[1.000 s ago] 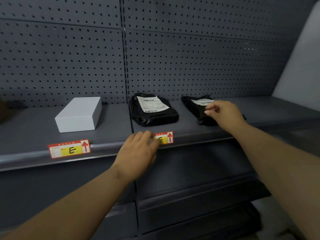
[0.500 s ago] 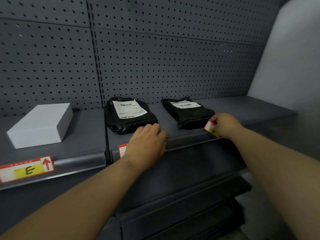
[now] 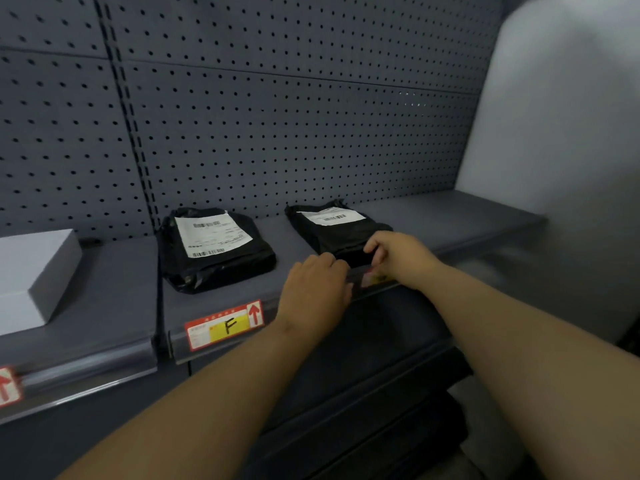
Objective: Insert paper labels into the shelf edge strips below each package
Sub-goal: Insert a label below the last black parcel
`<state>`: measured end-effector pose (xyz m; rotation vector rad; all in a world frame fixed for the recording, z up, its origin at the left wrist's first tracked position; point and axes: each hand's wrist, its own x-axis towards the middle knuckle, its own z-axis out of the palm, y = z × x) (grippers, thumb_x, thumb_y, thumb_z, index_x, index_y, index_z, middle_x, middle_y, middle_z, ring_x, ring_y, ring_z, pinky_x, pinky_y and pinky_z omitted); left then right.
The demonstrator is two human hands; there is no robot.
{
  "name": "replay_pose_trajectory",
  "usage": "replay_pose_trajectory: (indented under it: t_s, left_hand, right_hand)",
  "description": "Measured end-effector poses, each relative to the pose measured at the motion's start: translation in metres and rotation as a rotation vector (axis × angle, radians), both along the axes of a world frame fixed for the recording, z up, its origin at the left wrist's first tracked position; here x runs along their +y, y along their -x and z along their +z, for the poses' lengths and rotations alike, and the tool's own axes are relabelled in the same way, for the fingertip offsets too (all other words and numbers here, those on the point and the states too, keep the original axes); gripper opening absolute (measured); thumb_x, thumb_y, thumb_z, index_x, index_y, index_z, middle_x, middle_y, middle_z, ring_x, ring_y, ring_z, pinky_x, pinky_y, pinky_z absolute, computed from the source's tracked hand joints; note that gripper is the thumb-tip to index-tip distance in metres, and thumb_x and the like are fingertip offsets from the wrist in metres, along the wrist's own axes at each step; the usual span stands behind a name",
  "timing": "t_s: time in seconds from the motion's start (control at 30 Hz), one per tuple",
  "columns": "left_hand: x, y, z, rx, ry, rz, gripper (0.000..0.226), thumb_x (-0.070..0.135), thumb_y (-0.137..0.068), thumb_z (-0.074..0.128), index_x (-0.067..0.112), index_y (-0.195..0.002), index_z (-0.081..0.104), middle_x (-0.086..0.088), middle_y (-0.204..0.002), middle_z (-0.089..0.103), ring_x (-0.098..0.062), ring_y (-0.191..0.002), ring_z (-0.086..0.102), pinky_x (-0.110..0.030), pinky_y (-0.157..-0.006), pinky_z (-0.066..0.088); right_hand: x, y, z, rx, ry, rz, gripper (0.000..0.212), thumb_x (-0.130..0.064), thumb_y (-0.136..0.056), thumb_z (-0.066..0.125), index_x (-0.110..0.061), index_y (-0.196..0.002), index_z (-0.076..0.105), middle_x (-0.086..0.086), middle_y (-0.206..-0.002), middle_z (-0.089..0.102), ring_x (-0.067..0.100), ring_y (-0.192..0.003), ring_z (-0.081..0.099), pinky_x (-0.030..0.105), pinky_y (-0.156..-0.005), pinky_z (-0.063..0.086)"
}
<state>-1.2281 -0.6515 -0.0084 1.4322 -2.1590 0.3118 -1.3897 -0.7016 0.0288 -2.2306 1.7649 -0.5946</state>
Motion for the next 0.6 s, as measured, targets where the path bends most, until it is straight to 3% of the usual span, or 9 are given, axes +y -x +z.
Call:
replay_pose_trajectory:
  t_s: [0.1, 0.23, 0.4, 0.5, 0.6]
  left_hand:
    - [-0.008, 0.014, -0.002, 0.041, -0.011, 0.003, 0.021, 0.031, -0.090, 0.051, 0.017, -0.106, 0.056, -0.005, -0.104, 0.058, -0.023, -0.094, 0.051, -0.031, -0.072, 0.031]
    - [-0.017, 0.024, -0.006, 0.043, -0.019, 0.017, 0.022, 0.029, -0.090, 0.052, 0.016, -0.107, 0.055, -0.007, -0.106, 0.058, -0.024, -0.096, 0.052, -0.034, -0.077, 0.037]
    - [-0.022, 0.028, -0.009, 0.004, -0.003, 0.030, 0.025, 0.027, -0.088, 0.056, 0.016, -0.109, 0.054, -0.007, -0.108, 0.056, -0.025, -0.097, 0.050, -0.035, -0.078, 0.038]
    - [-0.023, 0.025, -0.009, -0.110, 0.055, -0.020, 0.033, 0.026, -0.086, 0.057, 0.016, -0.117, 0.052, -0.007, -0.114, 0.053, -0.025, -0.101, 0.047, -0.035, -0.082, 0.037]
    - [-0.024, 0.018, -0.011, -0.320, 0.130, -0.121, 0.043, 0.026, -0.086, 0.055, 0.013, -0.127, 0.048, -0.008, -0.129, 0.050, -0.027, -0.115, 0.045, -0.040, -0.098, 0.034]
  right_hand:
    - [-0.002, 0.001, -0.002, -0.059, -0.028, 0.018, 0.033, 0.001, -0.078, 0.067, -0.014, -0.106, 0.058, -0.003, -0.081, 0.057, 0.016, -0.082, 0.057, 0.028, -0.080, 0.050]
    - [-0.002, 0.008, -0.002, -0.107, -0.041, -0.030, 0.025, 0.008, -0.081, 0.057, -0.006, -0.102, 0.061, 0.006, -0.093, 0.056, 0.021, -0.089, 0.055, 0.041, -0.092, 0.051]
    - [-0.001, 0.022, -0.009, -0.096, 0.018, -0.259, 0.018, 0.001, -0.084, 0.055, -0.013, -0.094, 0.060, 0.011, -0.107, 0.063, 0.027, -0.099, 0.058, 0.034, -0.088, 0.047]
    - [-0.001, 0.024, -0.010, -0.038, -0.007, -0.342, 0.019, -0.003, -0.087, 0.052, -0.011, -0.097, 0.066, 0.012, -0.110, 0.066, 0.028, -0.100, 0.059, 0.033, -0.089, 0.046]
    - [0.002, 0.024, -0.009, 0.009, -0.040, -0.342, 0.024, -0.003, -0.088, 0.051, -0.011, -0.098, 0.071, 0.012, -0.111, 0.068, 0.029, -0.101, 0.061, 0.037, -0.094, 0.049]
